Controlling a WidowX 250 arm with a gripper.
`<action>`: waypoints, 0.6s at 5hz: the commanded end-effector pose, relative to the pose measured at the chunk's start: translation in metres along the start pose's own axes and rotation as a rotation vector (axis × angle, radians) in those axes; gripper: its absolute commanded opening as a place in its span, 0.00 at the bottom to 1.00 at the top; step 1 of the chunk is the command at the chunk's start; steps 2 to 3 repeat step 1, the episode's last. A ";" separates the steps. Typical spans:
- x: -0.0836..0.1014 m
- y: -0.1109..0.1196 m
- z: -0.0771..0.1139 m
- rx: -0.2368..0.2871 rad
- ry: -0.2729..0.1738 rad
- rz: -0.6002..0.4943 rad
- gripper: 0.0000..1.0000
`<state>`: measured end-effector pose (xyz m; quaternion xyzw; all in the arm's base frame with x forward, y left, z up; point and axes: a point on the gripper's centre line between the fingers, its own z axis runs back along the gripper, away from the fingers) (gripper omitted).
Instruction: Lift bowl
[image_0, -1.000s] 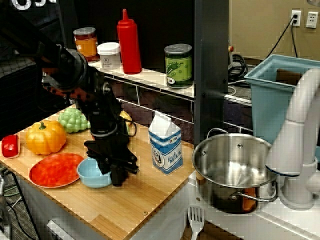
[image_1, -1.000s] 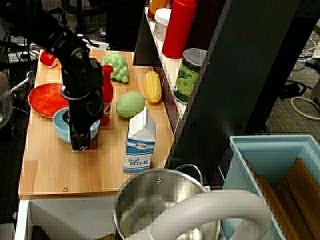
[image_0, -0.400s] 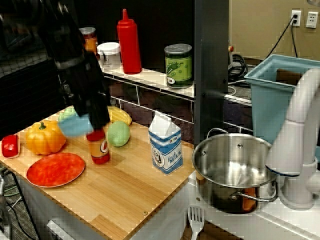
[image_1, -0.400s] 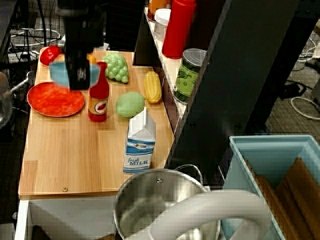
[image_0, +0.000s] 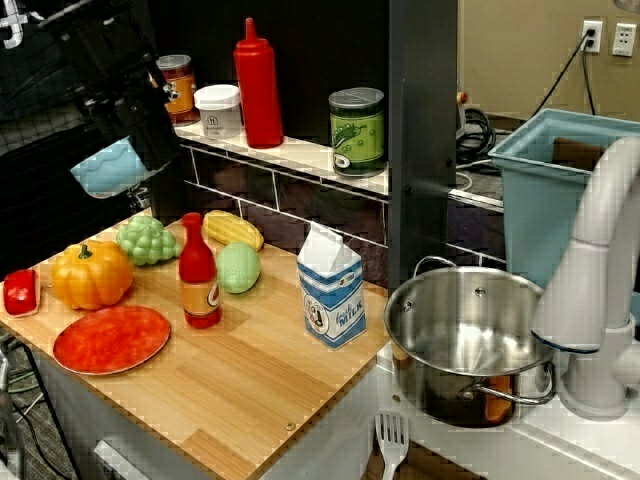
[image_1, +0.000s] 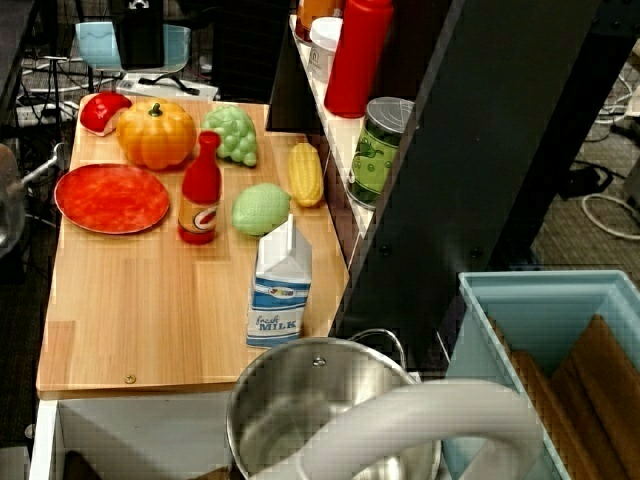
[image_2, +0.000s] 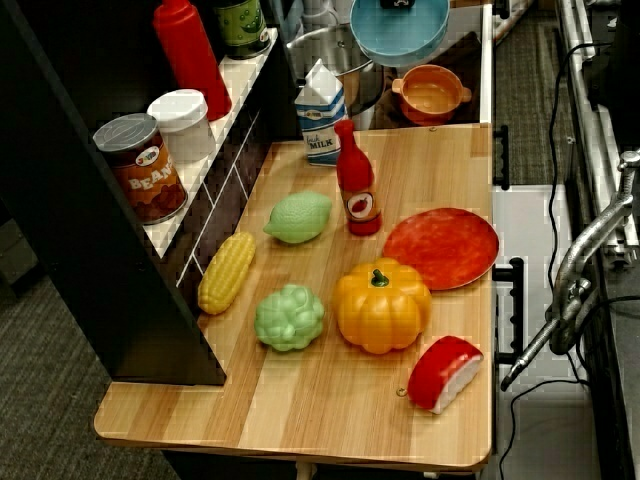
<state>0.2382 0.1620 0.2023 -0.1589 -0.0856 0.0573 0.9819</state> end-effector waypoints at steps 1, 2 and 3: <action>-0.001 0.011 0.020 0.041 -0.059 -0.020 0.00; -0.001 0.011 0.020 0.041 -0.059 -0.020 0.00; -0.001 0.011 0.020 0.041 -0.059 -0.020 0.00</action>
